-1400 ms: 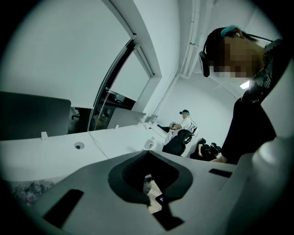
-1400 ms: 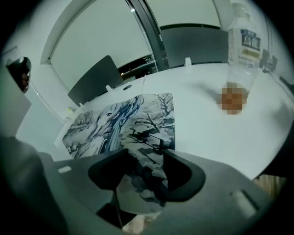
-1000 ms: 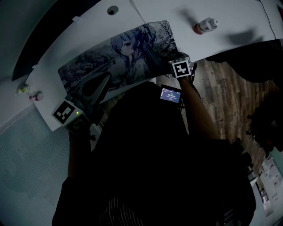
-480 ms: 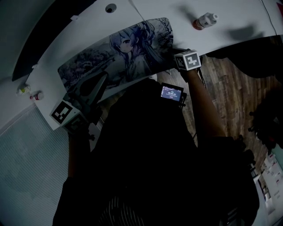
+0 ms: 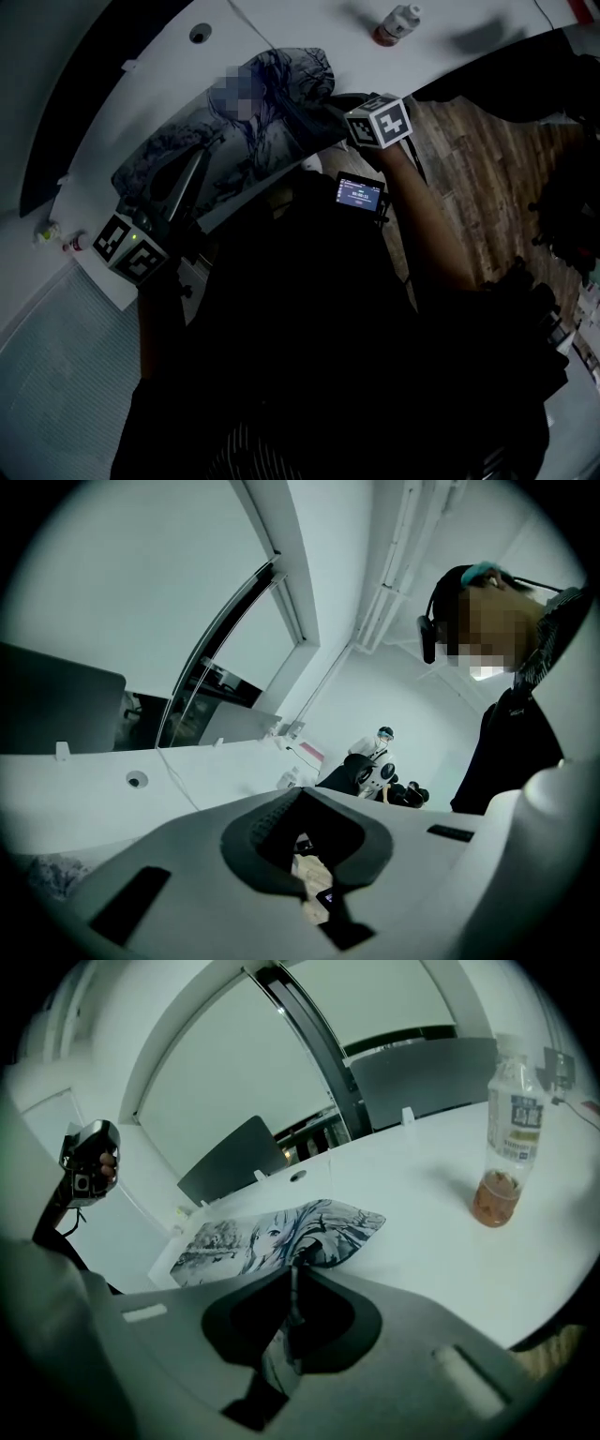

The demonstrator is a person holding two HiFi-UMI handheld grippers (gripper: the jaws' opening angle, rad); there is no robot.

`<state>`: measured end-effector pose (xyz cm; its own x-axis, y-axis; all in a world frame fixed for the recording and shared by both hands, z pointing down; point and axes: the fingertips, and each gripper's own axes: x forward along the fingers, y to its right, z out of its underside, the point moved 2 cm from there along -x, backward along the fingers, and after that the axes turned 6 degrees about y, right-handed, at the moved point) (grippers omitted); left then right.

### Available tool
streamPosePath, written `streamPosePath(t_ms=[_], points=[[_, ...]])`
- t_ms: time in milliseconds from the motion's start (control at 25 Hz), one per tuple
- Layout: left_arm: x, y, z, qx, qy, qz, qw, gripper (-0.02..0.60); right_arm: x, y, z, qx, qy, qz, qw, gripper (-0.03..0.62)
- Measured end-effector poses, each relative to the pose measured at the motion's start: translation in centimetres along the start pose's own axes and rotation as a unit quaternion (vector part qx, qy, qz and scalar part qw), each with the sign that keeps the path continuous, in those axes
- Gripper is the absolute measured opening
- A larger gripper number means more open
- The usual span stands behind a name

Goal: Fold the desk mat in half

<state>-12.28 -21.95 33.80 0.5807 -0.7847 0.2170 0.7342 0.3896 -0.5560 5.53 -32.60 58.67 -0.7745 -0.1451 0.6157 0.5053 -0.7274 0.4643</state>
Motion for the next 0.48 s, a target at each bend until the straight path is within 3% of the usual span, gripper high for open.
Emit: streamPosePath(t_ms=[240, 480], points=[[-1.4, -0.9, -0.2, -0.003, 0.001, 0.055, 0.9985, 0.006, 0.1, -3.2, -0.9, 0.004, 0.011, 0.023, 1.000, 0.029], [-7.1, -3.2, 0.3, -0.028, 0.015, 0.086, 0.9958, 0.007, -0.2, -7.6, -1.7, 0.033, 0.028, 0.031, 0.999, 0.029]])
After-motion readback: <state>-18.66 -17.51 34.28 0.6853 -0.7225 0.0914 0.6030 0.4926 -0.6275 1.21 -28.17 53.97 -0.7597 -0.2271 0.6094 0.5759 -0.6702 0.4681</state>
